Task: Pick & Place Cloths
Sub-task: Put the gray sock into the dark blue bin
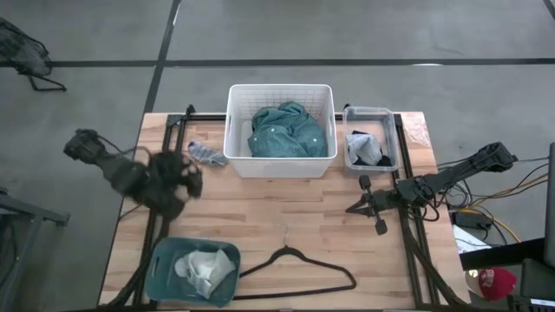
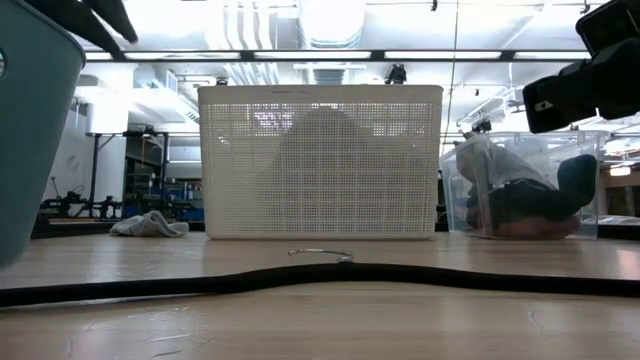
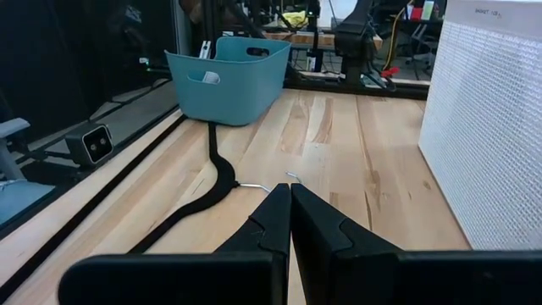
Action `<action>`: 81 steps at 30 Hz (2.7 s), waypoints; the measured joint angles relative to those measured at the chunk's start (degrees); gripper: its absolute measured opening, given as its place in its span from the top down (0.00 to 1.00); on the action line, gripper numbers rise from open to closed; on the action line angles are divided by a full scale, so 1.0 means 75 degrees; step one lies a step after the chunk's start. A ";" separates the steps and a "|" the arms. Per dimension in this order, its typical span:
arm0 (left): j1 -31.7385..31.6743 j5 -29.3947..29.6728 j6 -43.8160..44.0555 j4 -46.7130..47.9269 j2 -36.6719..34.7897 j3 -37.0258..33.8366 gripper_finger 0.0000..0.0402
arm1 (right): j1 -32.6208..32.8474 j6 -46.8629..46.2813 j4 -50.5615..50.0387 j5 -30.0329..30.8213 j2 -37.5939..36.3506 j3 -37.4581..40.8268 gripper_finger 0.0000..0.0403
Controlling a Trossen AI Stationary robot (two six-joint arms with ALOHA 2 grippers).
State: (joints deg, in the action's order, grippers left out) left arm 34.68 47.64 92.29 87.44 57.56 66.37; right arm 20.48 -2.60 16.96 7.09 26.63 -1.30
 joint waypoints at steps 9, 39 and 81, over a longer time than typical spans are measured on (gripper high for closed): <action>-0.3837 -0.0806 -0.3962 -0.0335 -0.0229 -0.0069 0.50 | -0.0001 0.0755 0.0033 0.0046 0.0006 0.0002 0.98; -1.1716 -0.5059 -0.8129 -0.6704 0.2192 -0.3431 0.50 | -0.0016 0.1943 0.0393 0.0452 0.0006 0.0003 0.98; -0.8127 -0.6453 -0.6821 -0.2638 -0.2869 -0.1398 0.98 | -0.0016 0.1780 -0.0010 0.0460 0.0006 0.0003 0.98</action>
State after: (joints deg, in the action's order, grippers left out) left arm -26.28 -0.75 41.13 67.66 36.04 55.88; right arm 20.36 10.74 16.88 10.55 26.68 -1.28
